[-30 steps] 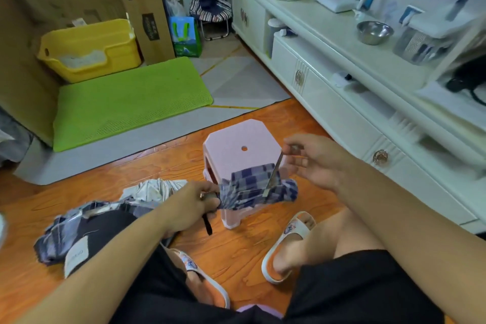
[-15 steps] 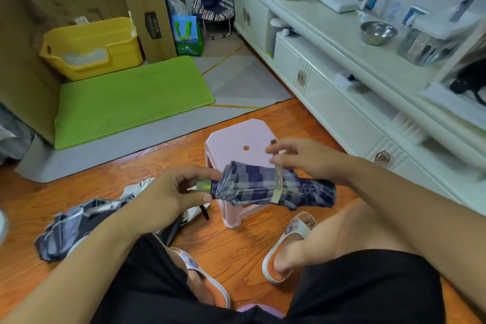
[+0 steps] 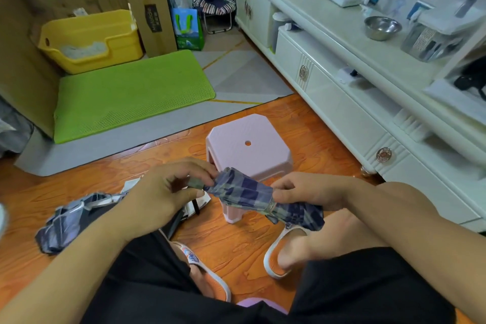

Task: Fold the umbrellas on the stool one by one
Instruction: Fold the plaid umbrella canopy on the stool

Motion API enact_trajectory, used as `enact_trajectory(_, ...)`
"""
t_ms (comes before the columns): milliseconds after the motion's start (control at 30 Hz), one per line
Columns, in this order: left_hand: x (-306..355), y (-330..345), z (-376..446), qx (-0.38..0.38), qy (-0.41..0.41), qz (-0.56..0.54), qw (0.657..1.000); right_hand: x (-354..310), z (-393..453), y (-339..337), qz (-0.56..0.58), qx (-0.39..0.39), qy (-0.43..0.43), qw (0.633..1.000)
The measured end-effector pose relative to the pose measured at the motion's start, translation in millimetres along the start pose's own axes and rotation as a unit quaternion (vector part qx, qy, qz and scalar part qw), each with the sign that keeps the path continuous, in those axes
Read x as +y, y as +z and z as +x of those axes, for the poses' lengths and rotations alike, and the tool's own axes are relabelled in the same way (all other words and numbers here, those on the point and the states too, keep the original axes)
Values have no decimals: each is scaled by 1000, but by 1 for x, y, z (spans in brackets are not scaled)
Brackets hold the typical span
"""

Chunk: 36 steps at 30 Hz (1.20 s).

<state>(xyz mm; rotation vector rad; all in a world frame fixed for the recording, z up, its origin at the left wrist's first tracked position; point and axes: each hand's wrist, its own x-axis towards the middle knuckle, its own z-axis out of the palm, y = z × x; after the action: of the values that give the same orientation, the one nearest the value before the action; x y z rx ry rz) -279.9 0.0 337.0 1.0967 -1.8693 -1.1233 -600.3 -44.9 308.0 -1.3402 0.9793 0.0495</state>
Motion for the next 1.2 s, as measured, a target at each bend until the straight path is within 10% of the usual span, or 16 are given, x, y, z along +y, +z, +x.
enact_trajectory(200,-20,13,48,272,-175,-125,938,-41,13,-26,-146,267,-124,945)
enact_trajectory(300,-22,38,80,140,-365,-370,843,-44,42,-51,-268,424,-167,849)
enact_trajectory(467,-42,71,151,159,-309,-465,815,-26,82,-56,-363,471,-231,770)
enact_trajectory(633,-68,53,186,316,-307,-557,704,-43,110,-46,-472,478,-277,687)
enact_trajectory(933,-56,52,199,362,-161,-556,731,-58,89,-52,-145,535,-353,754)
enact_trajectory(1200,-45,86,169,413,-95,-560,712,-79,57,-63,57,364,-243,897)
